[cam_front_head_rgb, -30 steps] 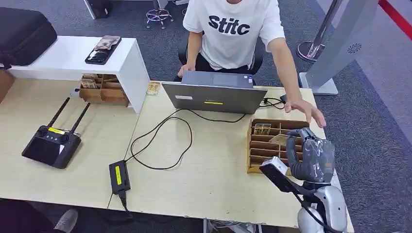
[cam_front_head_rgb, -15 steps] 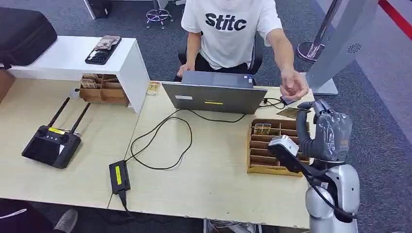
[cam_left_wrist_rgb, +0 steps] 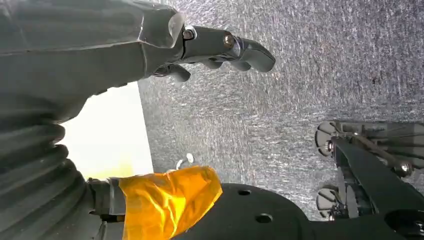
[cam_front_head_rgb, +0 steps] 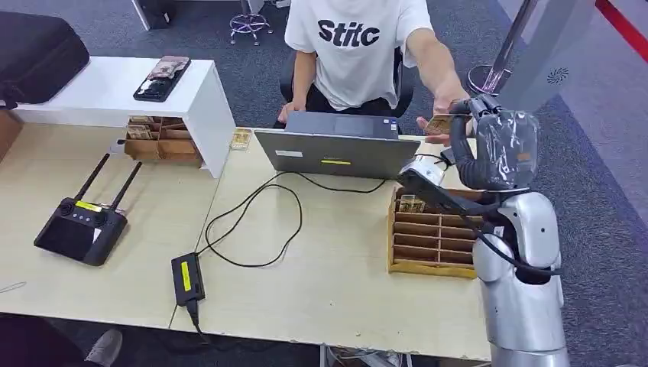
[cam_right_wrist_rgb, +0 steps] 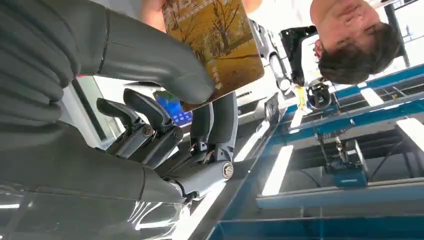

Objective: Pass the card to the sensor for recognition and then transmit it.

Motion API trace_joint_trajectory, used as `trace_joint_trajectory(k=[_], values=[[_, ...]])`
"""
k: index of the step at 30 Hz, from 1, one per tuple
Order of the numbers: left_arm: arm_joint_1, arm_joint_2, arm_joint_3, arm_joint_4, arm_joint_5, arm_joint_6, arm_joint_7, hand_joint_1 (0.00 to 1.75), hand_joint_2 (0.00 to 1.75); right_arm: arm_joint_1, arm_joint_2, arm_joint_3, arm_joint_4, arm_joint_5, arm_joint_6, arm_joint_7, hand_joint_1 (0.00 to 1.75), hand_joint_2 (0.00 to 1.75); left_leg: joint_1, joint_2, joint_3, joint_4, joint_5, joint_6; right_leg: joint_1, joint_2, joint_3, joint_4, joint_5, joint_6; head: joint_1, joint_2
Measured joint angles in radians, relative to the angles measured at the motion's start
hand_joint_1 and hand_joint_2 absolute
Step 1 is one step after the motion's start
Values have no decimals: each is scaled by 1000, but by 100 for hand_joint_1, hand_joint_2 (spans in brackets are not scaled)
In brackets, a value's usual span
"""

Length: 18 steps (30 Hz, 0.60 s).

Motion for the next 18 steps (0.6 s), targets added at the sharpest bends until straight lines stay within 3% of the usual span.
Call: trace_joint_trajectory(k=[8,9,10,11,12,18], values=[[0,1,-10,0,2,-2,0,0,175,-50,-8,41,60,19,-1,11,175,175,0,0,0,0,0,0,0,0,0,0,0,0,0,0],[0,1,-10,0,3,-2,0,0,175,-50,-8,43,63,19,-1,11,140,175,0,0,0,0,0,0,0,0,0,0,0,0,0,0],[0,1,-11,0,3,-2,0,0,175,-51,-8,45,66,21,-1,11,66,175,0,0,0,0,0,0,0,0,0,0,0,0,0,0],[0,1,-12,0,3,-2,0,0,175,-52,-9,48,69,21,-1,11,42,175,0,0,0,0,0,0,0,0,0,0,0,0,0,0],[-1,1,-13,0,3,-2,0,0,175,-52,-10,50,72,21,-2,11,2,175,0,0,0,0,0,0,0,0,0,0,0,0,0,0],[-1,1,-14,0,4,-1,0,0,175,-56,-13,56,87,21,-4,17,0,175,0,0,0,0,0,0,0,0,0,0,0,0,0,0]])
